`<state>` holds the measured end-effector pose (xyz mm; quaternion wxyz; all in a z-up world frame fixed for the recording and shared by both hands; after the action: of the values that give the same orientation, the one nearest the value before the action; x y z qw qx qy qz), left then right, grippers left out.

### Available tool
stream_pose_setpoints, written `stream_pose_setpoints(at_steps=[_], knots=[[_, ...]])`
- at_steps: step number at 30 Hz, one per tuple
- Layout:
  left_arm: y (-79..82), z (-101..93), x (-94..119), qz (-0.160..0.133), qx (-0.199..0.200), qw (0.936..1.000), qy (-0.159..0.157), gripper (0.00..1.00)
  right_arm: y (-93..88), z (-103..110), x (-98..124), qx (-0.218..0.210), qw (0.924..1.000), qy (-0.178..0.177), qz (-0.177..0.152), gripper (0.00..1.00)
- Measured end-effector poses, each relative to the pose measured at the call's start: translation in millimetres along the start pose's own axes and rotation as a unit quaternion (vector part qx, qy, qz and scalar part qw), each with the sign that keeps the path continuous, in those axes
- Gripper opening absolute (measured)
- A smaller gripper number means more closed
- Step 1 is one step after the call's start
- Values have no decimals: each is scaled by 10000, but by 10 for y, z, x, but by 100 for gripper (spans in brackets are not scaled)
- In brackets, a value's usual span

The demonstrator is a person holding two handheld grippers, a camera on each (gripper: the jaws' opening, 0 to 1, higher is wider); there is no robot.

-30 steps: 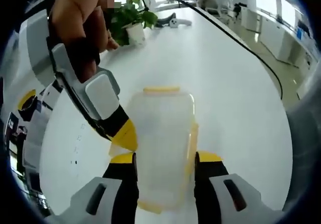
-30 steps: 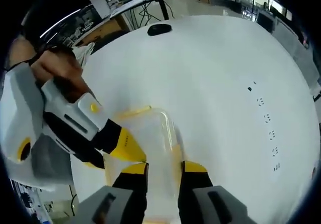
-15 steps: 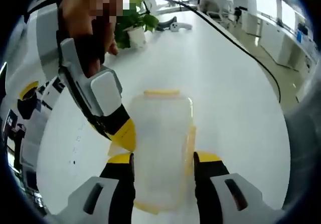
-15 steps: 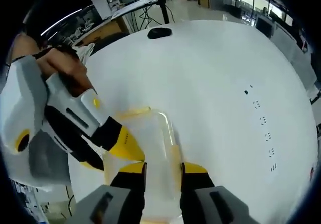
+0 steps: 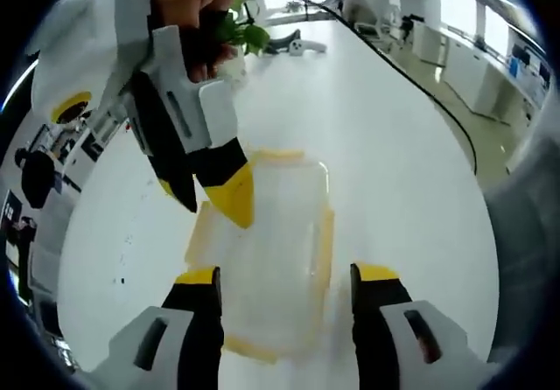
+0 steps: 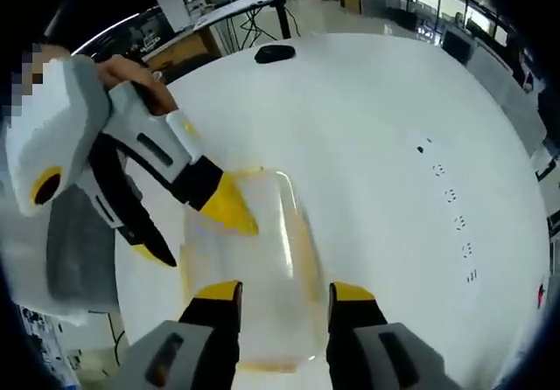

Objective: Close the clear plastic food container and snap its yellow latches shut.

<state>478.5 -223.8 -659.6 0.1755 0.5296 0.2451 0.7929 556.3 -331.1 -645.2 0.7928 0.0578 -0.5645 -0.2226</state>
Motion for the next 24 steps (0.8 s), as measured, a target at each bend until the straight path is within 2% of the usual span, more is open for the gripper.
stream_pose_setpoints(at_steps=[4, 6, 7, 10, 20, 24], knots=[[-36, 28, 19, 39, -18, 10000, -25, 62, -30, 49, 18, -34, 10000, 59, -71, 47], [-57, 50, 33, 44, 46, 10000, -54, 65, -73, 62, 36, 230, 9995, -27, 199, 46], [-70, 66, 33, 49, 64, 10000, -39, 65, -83, 73, 30, 257, 9994, -40, 211, 46], [-99, 87, 42, 76, 48, 10000, -27, 67, -114, 111, 28, 265, 9994, -15, 204, 52], [-147, 172, 49, 78, -43, 10000, 9, 74, -199, 210, 70, 480, 9981, -193, 344, 58], [-161, 228, 28, 65, -146, 9998, 101, 77, -206, 261, 58, 530, 9979, -266, 261, 62]])
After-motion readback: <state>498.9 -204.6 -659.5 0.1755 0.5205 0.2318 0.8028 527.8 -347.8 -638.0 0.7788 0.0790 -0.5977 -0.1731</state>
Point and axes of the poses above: the point that each gripper's makers call its tool centre point, and the gripper's own axes: x roughly backward along the fingers, z roughly to its left, y roughly out of its top, the point moved 9 cm from there along x, roughly backward along the fingers, and after that the axes turned 11 degrees about y, right-handed, at the moved point
